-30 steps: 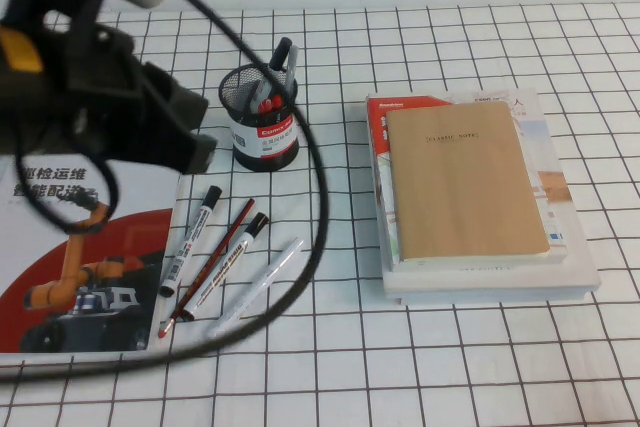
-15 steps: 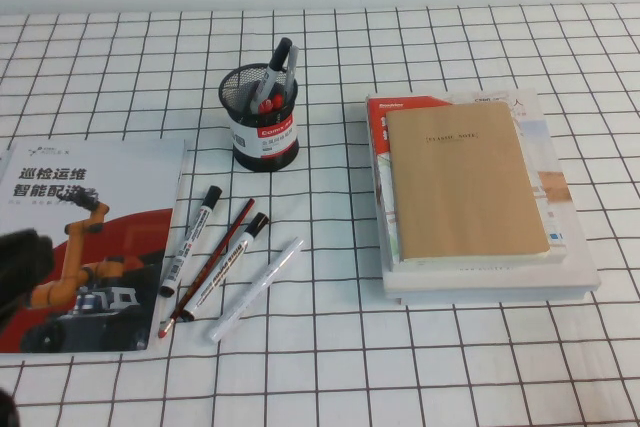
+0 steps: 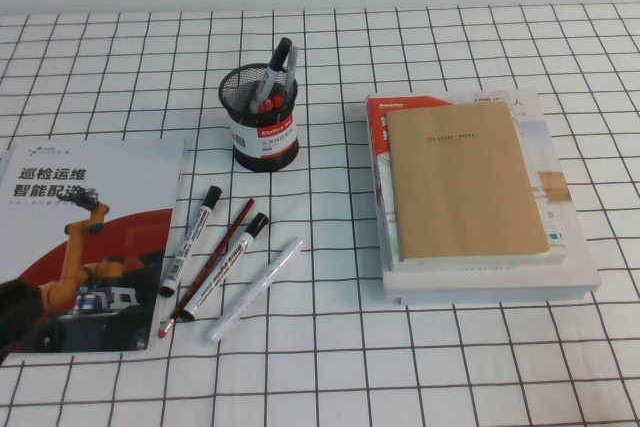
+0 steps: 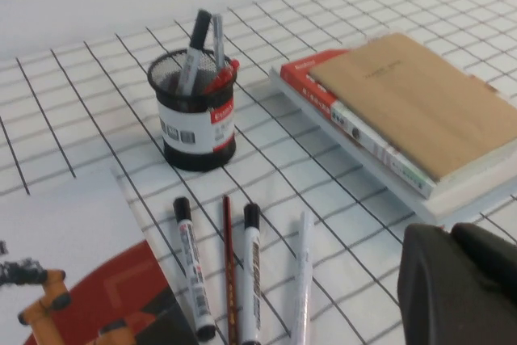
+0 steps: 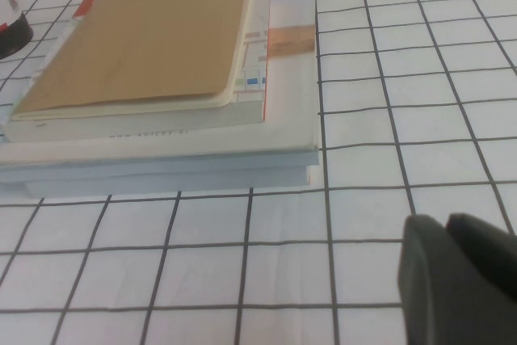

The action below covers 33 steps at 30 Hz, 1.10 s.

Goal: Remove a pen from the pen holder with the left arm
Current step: 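Take a marker out of the pen holder and lay it on the table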

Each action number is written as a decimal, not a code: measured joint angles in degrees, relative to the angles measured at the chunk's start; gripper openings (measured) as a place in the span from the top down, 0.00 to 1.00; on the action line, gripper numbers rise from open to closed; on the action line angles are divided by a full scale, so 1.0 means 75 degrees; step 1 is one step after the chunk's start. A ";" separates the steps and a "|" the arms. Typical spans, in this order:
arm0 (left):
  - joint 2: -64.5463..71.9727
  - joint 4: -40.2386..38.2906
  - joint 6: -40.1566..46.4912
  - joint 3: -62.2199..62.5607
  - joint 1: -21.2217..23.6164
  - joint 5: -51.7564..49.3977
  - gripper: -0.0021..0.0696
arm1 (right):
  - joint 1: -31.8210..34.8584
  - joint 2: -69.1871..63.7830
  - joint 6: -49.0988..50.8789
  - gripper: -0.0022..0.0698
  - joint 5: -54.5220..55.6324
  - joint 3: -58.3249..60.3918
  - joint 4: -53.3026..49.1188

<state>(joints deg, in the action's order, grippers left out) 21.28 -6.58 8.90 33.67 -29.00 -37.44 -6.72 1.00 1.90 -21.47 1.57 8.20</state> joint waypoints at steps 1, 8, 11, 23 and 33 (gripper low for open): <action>0.0000 0.0062 0.0000 -0.0013 0.0000 0.0148 0.97 | 0.0000 0.0000 0.0000 0.99 0.0000 0.0000 0.0000; -0.0194 0.0251 0.0031 -0.0774 0.0578 0.1604 0.97 | 0.0000 0.0000 0.0000 0.99 0.0000 0.0000 0.0000; -0.0562 0.0107 0.0031 -0.1256 0.1477 0.1898 0.97 | 0.0000 0.0000 0.0000 0.99 0.0000 0.0000 0.0000; -0.2893 -0.0483 0.0047 -0.3420 0.3635 0.2767 0.97 | 0.0000 0.0000 0.0000 0.99 0.0000 0.0000 0.0000; -0.2910 -0.0946 0.0047 -0.4551 0.3828 0.3489 0.97 | 0.0000 0.0000 0.0000 0.99 0.0000 0.0000 0.0000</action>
<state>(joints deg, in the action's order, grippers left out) -0.55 -13.67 9.25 -0.47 -0.29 -11.27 -6.72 1.00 1.90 -21.47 1.57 8.20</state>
